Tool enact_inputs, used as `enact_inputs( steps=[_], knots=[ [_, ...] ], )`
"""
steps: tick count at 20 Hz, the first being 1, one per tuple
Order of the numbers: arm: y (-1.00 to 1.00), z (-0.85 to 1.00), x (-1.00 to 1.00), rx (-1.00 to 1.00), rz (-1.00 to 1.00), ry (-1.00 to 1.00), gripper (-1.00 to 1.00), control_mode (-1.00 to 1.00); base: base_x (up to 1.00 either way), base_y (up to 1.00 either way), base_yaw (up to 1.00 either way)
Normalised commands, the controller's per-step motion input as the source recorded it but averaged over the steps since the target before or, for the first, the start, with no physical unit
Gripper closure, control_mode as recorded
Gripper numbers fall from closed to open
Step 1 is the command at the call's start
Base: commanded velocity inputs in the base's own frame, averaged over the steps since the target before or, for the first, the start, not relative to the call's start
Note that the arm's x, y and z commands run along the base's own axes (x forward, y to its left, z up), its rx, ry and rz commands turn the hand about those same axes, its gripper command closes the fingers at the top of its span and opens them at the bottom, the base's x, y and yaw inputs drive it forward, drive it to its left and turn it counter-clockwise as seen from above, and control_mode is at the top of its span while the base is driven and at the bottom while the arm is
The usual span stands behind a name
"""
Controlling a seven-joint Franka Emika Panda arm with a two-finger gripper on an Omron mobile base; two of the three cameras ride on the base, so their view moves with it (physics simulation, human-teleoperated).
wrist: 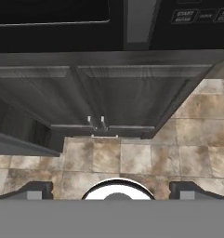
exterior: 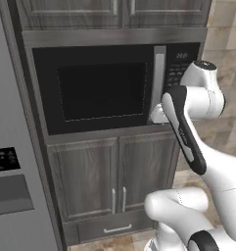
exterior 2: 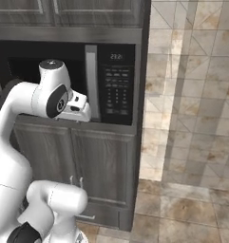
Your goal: Open the microwave door.
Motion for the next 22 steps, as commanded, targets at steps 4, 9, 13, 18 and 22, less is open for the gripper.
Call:
enact_inputs(
  steps=[4,9,13,18,22],
  knots=[
    [0.00,0.00,0.00,0.00,0.00,0.00,-1.00,1.00,-0.18,-0.36,0.00],
    [-0.03,0.00,-0.44,0.00,0.00,-0.10,-1.00,-1.00,0.00,0.00,0.00],
    [-0.01,0.05,-0.29,0.00,0.00,-0.14,-1.00,-1.00,0.00,0.00,0.00],
    [-0.03,0.01,0.00,0.00,0.00,-0.12,-1.00,-1.00,0.00,0.00,0.00],
    [-0.03,0.18,0.49,0.00,-0.06,-0.10,-1.00,-1.00,0.00,0.00,0.00]
  ],
)
